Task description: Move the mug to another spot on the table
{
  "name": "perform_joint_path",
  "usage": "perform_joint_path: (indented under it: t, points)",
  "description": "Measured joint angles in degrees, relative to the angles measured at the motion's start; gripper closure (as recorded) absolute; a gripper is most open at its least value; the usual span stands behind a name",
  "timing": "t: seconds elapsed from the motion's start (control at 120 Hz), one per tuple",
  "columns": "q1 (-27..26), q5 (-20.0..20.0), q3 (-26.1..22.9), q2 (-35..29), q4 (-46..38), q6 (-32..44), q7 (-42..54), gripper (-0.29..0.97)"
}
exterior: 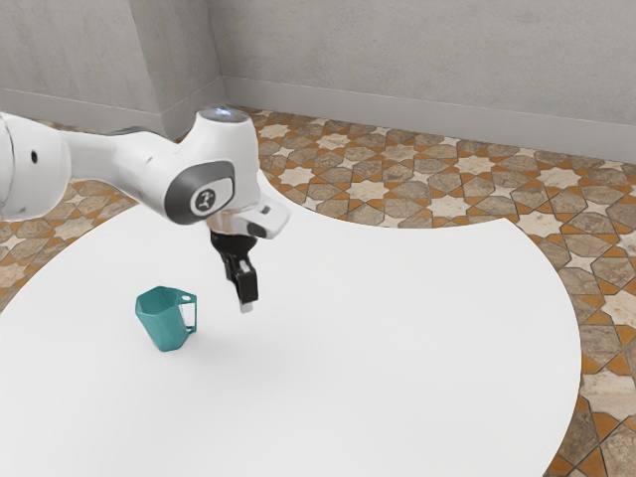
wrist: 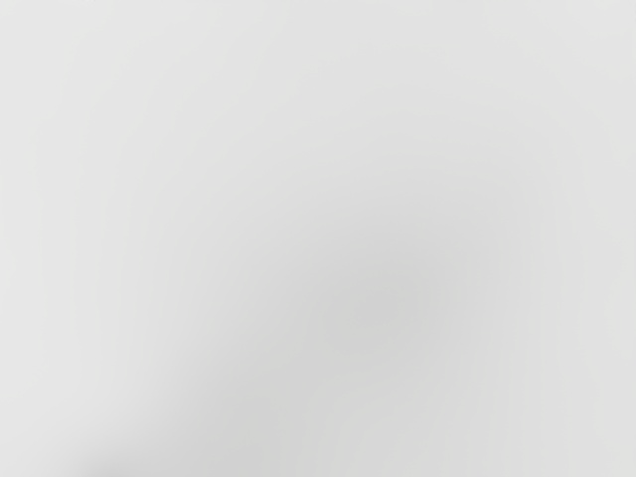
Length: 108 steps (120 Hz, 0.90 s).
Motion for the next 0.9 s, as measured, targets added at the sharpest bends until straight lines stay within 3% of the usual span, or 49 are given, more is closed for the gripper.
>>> perform_joint_path:
  t: [0.333,0.9]
  points:
    - [0.4,3.6,0.1,7.2,2.4,1.8,2.1,0.03]
    - [1.3,4.1,0.8,16.4,8.1,0.9,-0.1,0.03]
